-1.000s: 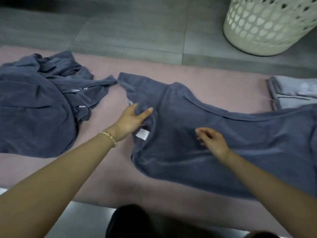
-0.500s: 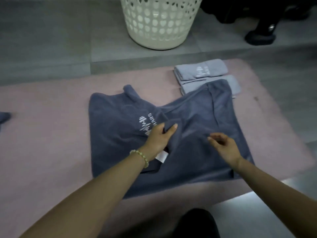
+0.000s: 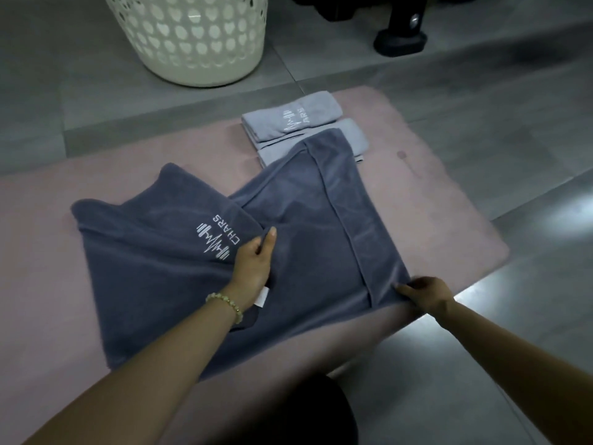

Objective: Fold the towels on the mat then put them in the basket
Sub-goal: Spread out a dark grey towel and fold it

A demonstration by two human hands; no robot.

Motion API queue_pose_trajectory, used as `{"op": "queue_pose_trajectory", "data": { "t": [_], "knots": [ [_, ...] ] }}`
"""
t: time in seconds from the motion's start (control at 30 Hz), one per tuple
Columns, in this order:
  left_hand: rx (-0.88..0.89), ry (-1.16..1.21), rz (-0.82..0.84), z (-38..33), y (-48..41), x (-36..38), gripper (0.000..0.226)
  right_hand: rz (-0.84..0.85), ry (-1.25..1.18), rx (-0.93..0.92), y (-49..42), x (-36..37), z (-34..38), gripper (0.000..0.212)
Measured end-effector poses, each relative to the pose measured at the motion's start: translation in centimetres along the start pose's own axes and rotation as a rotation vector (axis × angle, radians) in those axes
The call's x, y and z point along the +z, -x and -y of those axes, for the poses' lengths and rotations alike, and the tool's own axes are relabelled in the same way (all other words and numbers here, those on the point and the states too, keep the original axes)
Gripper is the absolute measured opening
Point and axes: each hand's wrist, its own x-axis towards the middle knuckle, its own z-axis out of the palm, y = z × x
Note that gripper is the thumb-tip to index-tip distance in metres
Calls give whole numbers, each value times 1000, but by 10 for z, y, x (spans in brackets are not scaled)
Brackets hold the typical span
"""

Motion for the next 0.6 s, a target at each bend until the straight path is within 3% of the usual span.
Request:
{"op": "queue_pose_trajectory", "data": {
  "t": [0.13, 0.27, 0.4, 0.53, 0.6],
  "knots": [
    [-15, 7, -31, -10, 1, -16, 41, -94, -120, -138, 5, -1, 20, 23],
    [-17, 59, -102, -22, -1, -46, 39, -55, -77, -523, 28, 5, 77, 29],
    [62, 70, -199, -35, -4, -91, 43, 214, -59, -813, 70, 26, 151, 13],
    [98, 105, -289, -41, -4, -142, 42, 666, 24, -836, 116, 56, 212, 38],
    [95, 125, -338, -41, -4, -169, 39, 722, 171, -889, 134, 73, 239, 41]
  ]
}}
